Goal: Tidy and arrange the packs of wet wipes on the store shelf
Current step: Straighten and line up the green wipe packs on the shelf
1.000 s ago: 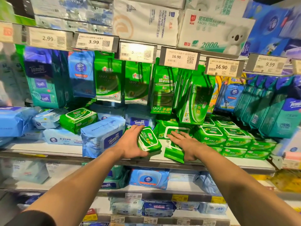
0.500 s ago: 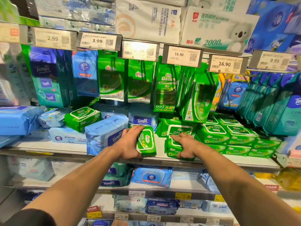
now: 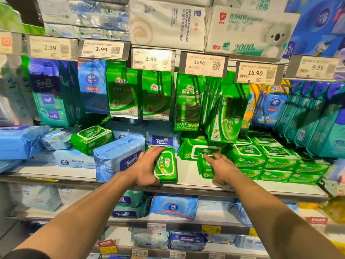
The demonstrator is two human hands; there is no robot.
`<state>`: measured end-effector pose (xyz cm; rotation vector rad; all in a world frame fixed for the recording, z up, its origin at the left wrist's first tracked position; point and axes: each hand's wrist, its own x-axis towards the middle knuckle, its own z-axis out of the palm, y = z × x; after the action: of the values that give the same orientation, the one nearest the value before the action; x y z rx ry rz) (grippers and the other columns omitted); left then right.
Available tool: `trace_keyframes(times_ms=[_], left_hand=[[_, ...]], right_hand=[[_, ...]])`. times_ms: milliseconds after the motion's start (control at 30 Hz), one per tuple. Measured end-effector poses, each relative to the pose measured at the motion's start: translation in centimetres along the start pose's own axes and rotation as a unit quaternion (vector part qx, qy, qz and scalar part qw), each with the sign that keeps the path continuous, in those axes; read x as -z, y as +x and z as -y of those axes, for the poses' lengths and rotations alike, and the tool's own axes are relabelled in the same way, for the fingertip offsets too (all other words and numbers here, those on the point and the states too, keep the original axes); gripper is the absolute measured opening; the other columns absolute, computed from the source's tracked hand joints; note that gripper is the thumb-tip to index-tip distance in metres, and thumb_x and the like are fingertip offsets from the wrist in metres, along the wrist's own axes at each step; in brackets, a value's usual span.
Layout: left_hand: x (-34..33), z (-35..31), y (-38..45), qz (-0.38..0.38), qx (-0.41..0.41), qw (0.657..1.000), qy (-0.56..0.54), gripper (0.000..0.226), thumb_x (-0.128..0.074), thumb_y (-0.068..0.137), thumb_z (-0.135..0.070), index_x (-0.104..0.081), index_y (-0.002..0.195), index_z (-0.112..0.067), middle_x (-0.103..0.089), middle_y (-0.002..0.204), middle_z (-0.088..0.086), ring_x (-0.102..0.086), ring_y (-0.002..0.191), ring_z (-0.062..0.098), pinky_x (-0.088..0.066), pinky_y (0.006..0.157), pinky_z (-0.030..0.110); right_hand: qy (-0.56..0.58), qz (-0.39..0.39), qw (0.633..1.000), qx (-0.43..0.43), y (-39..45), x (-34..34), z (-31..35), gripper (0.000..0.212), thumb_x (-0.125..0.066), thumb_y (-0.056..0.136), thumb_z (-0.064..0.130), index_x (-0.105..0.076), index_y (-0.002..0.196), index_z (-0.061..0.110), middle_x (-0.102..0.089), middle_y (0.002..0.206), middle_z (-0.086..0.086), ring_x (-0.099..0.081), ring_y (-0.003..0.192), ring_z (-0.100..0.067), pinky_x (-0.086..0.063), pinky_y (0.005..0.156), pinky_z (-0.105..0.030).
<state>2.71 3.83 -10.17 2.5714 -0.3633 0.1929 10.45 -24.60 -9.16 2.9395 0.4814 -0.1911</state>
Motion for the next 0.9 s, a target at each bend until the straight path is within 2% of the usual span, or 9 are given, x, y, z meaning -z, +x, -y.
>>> trace_keyframes(times_ms=[133, 367, 500, 567, 667, 733, 767, 833, 900], left_hand=[[0.1, 0.1, 0.2, 0.011, 0.0, 1.0, -0.007, 0.114, -0.079, 0.057, -0.035, -0.019, 0.152, -0.02, -0.029, 0.151, -0.001, -0.031, 0.138, 0.019, -0.017, 0.119, 0.044], [0.2, 0.2, 0.0, 0.004, 0.001, 0.999, -0.039, 0.121, -0.073, 0.047, -0.054, -0.02, 0.151, -0.022, -0.023, 0.152, -0.004, -0.028, 0.139, 0.018, -0.025, 0.118, 0.044], [0.2, 0.1, -0.2, 0.003, 0.038, 0.996, -0.082, 0.132, -0.086, 0.048, -0.04, -0.009, 0.153, -0.02, -0.012, 0.148, -0.003, -0.031, 0.135, 0.018, -0.024, 0.119, 0.032], [0.2, 0.2, -0.2, 0.006, 0.05, 0.994, -0.093, 0.132, -0.089, 0.053, -0.031, -0.004, 0.153, -0.019, -0.014, 0.146, -0.001, -0.032, 0.131, 0.017, -0.023, 0.118, 0.03], [0.3, 0.4, -0.1, 0.004, 0.065, 0.994, -0.09, 0.133, -0.09, 0.053, -0.028, -0.003, 0.153, -0.018, -0.022, 0.139, -0.001, -0.033, 0.129, 0.016, -0.024, 0.116, 0.03], [0.3, 0.7, -0.2, 0.001, 0.073, 0.994, -0.087, 0.133, -0.088, 0.047, -0.035, -0.008, 0.152, -0.02, -0.029, 0.129, -0.003, -0.036, 0.125, 0.015, -0.029, 0.115, 0.033], [0.3, 0.8, -0.3, -0.002, 0.075, 0.994, -0.082, 0.13, -0.086, 0.044, -0.04, -0.013, 0.15, -0.023, -0.033, 0.125, -0.003, -0.039, 0.121, 0.015, -0.033, 0.114, 0.037], [0.2, 1.3, -0.4, -0.009, 0.082, 0.994, -0.068, 0.122, -0.083, 0.041, -0.045, -0.022, 0.145, -0.028, -0.039, 0.12, -0.003, -0.042, 0.116, 0.016, -0.039, 0.108, 0.043], [0.4, 1.5, -0.6, -0.002, 0.09, 0.995, -0.046, 0.121, -0.084, 0.044, -0.047, -0.022, 0.146, -0.027, -0.039, 0.122, -0.001, -0.04, 0.118, 0.018, -0.038, 0.108, 0.044]], right_hand=[[-0.009, -0.016, 1.0, -0.018, 0.1, -0.2, 0.1, 0.093, -0.06, 0.083, 0.01, -0.005, 0.154, 0.033, -0.003, 0.158, -0.016, -0.016, 0.143, -0.039, -0.033, 0.112, -0.048], [-0.018, -0.024, 0.999, -0.039, 0.5, -0.3, 0.3, 0.096, -0.063, 0.081, 0.011, -0.004, 0.154, 0.033, -0.006, 0.158, -0.016, -0.014, 0.143, -0.039, -0.031, 0.112, -0.047], [-0.038, -0.014, 0.998, -0.042, 0.3, 1.1, 1.3, 0.094, -0.067, 0.08, 0.021, -0.009, 0.154, 0.022, -0.018, 0.151, -0.017, -0.02, 0.138, -0.038, -0.034, 0.109, -0.046], [-0.007, -0.041, 0.999, 0.003, 0.0, 2.3, 2.3, 0.095, -0.068, 0.078, 0.017, -0.012, 0.153, 0.02, -0.021, 0.15, -0.014, -0.02, 0.138, -0.036, -0.036, 0.108, -0.045], [0.065, -0.115, 0.979, 0.156, -0.5, 4.2, 4.8, 0.098, -0.067, 0.073, 0.003, -0.015, 0.153, 0.023, -0.019, 0.151, -0.003, -0.018, 0.141, -0.027, -0.042, 0.105, -0.042], [0.086, -0.134, 0.965, 0.21, -0.5, 5.0, 7.0, 0.091, -0.07, 0.075, 0.012, -0.021, 0.151, 0.025, -0.024, 0.149, -0.002, -0.025, 0.137, -0.025, -0.044, 0.101, -0.043], [0.119, -0.129, 0.964, 0.202, -0.4, 5.1, 8.3, 0.085, -0.07, 0.077, 0.022, -0.025, 0.149, 0.024, -0.028, 0.145, -0.004, -0.031, 0.133, -0.026, -0.044, 0.1, -0.044], [0.225, -0.117, 0.959, 0.128, -0.3, 5.1, 11.0, 0.077, -0.067, 0.077, 0.043, -0.032, 0.142, 0.019, -0.037, 0.136, -0.008, -0.044, 0.125, -0.029, -0.046, 0.098, -0.045], [0.3, -0.092, 0.949, 0.034, 0.2, 5.2, 13.1, 0.085, -0.063, 0.075, 0.058, -0.033, 0.14, 0.013, -0.036, 0.142, -0.014, -0.047, 0.126, -0.034, -0.046, 0.099, -0.044]])
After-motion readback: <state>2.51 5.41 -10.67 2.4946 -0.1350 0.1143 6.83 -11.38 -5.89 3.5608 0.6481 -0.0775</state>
